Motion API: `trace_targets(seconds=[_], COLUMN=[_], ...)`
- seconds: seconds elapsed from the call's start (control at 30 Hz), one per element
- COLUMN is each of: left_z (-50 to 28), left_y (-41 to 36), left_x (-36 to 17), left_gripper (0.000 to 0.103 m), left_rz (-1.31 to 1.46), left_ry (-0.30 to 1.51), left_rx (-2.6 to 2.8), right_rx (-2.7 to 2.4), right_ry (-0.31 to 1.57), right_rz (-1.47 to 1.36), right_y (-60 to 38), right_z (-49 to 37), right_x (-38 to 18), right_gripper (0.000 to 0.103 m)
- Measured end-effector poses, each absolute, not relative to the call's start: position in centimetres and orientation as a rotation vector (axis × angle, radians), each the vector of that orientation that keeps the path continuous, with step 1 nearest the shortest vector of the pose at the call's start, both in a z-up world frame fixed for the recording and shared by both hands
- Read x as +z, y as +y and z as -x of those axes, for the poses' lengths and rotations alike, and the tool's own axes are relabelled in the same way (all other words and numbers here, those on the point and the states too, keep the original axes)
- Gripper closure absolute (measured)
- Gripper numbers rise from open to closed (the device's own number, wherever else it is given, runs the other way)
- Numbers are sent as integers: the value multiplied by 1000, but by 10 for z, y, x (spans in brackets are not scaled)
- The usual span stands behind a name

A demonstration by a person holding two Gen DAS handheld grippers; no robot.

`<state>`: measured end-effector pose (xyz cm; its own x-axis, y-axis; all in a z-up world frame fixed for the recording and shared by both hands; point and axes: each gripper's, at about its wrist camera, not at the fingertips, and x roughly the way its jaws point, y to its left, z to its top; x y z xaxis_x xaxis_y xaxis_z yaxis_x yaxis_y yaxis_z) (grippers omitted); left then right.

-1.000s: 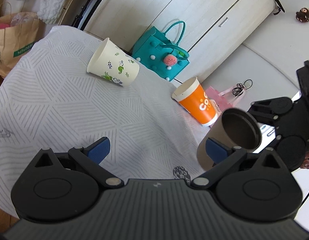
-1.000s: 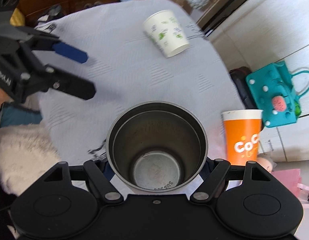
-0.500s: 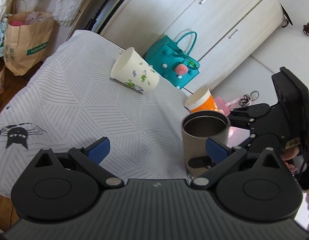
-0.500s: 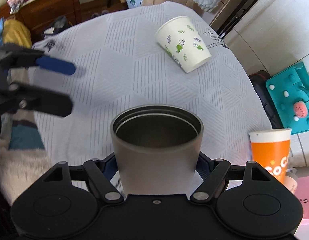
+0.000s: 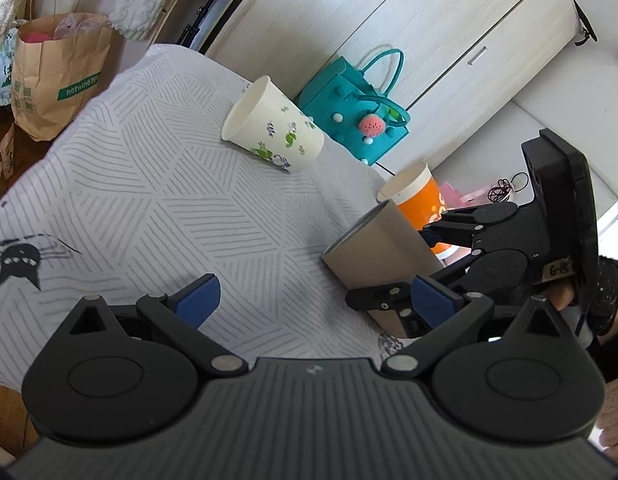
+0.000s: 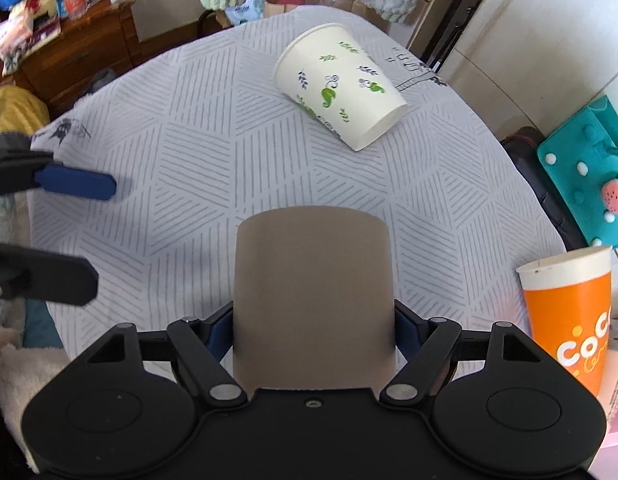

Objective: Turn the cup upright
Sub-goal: 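Lift the tan tumbler with the right gripper, rotating its opening upward, then lower the tan tumbler upright onto the table with the right gripper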

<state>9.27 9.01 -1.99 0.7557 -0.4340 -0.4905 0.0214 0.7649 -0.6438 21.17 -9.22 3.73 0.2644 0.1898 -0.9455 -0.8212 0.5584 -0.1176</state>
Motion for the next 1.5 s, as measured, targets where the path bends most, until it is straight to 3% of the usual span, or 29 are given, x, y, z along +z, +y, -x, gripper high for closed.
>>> trace_targets(seconds=[0.23,0.8,1.17,1.3,1.5], left_z=[-102,-139,-151,-152,-147], left_y=[62,31,17,14,-4], left_x=[-19,-37,-40,-41,-29], left_gripper=[0,0,3,19,21], left_rz=[680,1009,990,966,844], left_ry=[721,765,769,773,702], left_rx=[-336,-252,-222,-258,-295], right_rx=[834,994,1032,1014,970], right_ry=[1034,984,1024,996,922], right_rz=[640,635,535,487,404], right_y=[-127,-151,-162,-175,-196], right_z=[-200,-204,-213,-203,-190], right_x=[60,62,48,47,48], right_gripper=[16,16,21,22,22])
